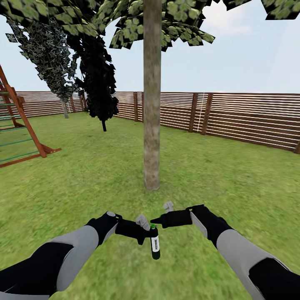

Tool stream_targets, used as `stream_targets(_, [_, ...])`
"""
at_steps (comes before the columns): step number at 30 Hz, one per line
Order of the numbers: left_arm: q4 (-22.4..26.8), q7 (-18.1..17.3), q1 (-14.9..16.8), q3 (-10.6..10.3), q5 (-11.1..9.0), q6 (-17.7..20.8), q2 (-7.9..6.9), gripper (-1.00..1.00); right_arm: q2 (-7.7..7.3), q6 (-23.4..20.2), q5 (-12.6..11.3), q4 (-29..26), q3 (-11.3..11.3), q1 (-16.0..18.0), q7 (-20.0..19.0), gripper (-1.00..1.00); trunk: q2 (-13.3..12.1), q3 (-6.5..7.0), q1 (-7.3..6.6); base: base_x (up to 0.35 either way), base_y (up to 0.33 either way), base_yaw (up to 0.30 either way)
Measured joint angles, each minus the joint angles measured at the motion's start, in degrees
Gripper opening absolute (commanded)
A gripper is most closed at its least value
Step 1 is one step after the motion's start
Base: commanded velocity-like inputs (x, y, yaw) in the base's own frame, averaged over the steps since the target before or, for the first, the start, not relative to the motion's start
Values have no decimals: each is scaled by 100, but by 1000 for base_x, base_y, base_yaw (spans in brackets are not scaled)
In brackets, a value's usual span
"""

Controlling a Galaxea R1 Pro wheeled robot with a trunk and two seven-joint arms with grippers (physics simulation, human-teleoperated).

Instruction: In the garden, pick up the pesticide atomizer on the floor and spray pesticide onto both trees until each tree trunk is fully covered.

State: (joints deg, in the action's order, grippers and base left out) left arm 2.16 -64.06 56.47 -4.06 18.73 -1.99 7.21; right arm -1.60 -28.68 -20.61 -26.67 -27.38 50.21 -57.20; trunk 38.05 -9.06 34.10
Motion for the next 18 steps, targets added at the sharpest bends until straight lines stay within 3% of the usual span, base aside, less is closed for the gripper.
stream_targets(4, [-3, 0, 0, 0, 1, 0, 0, -100, -27, 0, 1, 0, 32, 6, 42, -100, 0, 0, 0, 0, 0, 0])
stream_targets(6, [-4, 0, 0, -1, 2, 0, 0, -100, -123, -2, -2, 0, 48, 12, 176, -100, 0, 0, 0, 0, 0, 0])
stream_targets(11, [-5, 0, 0, 0, 2, 0, 0, -100, -451, -3, -12, -11, 84, 24, 894, -100, 0, 0, 0, 0, 0, 0])
stream_targets(13, [-3, 0, 0, 0, 2, 0, 0, -100, -574, 11, -12, -13, 242, 26, 1336, -100, 0, 0, 0, 0, 0, 0])
stream_targets(14, [-1, 3, 0, 5, -1, 0, 0, -100, -644, 25, -11, -14, 433, 27, 1631, 100, 0, 0, 0, 0, 0, 0])
stream_targets(15, [2, 5, 0, 7, 0, -1, 0, -100, -721, 28, -12, -14, 534, 27, 1790, 100, 0, 0, 0, 0, 0, 0])
stream_targets(17, [25, 30, 0, 17, -3, 0, -7, -100, -1353, 101, -11, -14, 703, 26, 2474, 100, 0, 0, 0, 0, 0, 0])
stream_targets(18, [30, 42, 0, 20, -9, -5, -10, -100, -1368, 280, -25, -1, 712, 23, 2776, 100, 0, 0, 0, 0, 0, 0])
